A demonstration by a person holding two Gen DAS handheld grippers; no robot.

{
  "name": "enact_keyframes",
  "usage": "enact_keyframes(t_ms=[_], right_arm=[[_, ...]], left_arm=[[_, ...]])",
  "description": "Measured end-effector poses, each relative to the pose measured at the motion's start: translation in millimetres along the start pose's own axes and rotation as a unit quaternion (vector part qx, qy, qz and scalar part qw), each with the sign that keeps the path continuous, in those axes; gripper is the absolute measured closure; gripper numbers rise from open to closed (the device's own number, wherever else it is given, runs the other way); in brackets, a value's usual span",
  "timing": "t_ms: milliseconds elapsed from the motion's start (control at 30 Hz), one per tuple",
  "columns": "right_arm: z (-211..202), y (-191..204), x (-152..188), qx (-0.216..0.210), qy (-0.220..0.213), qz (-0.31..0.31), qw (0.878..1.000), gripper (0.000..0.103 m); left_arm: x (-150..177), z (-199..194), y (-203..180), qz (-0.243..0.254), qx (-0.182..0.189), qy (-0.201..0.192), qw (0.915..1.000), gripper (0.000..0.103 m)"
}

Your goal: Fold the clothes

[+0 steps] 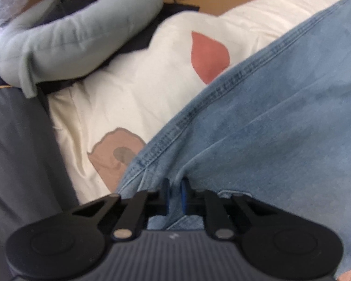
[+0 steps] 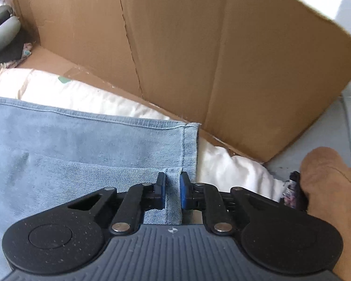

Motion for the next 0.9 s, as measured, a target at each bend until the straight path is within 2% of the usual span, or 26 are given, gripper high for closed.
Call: enact_keyframes(t_ms=[200,400,633,900], right_arm=[[-21.5,-3.3,-11.9,0.025,-0.033,0.003,0.999,0.093],[-29.6,-11.0,-26.5,0.06,-0.057,0.012,0.997,0.094],[-17.3,-13.3,-44.2,0.074,-0.058,0.011,0.995,0.094],[20.9,-10.8,-59.2,0.089,-0.049,0.008,0.995,0.094]], left_arm=[[-4.6,-22.4,7.4,-0.018,-0.017,-0.044,0.9987,0.096],[-11.8,-29.8,15.9,-0.036,-0.032,-0.06,0.997,0.097],[-16.9,-26.8,22.3,-0.048,-0.048,-0.067,0.9954,0.097],[-24.8,-9.6,31.5,-0.059,-0.06,-0.061,0.9946,0.097]])
Point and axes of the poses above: each gripper's, at about its wrist camera, not at the fingertips, and z roughly the way its jaws point, y to its left, x to its underside, the point moved 9 cm from there along z, roughly the way its jaws point, and after that the axes turned 12 degrees about -y, right-handed, at the moved point
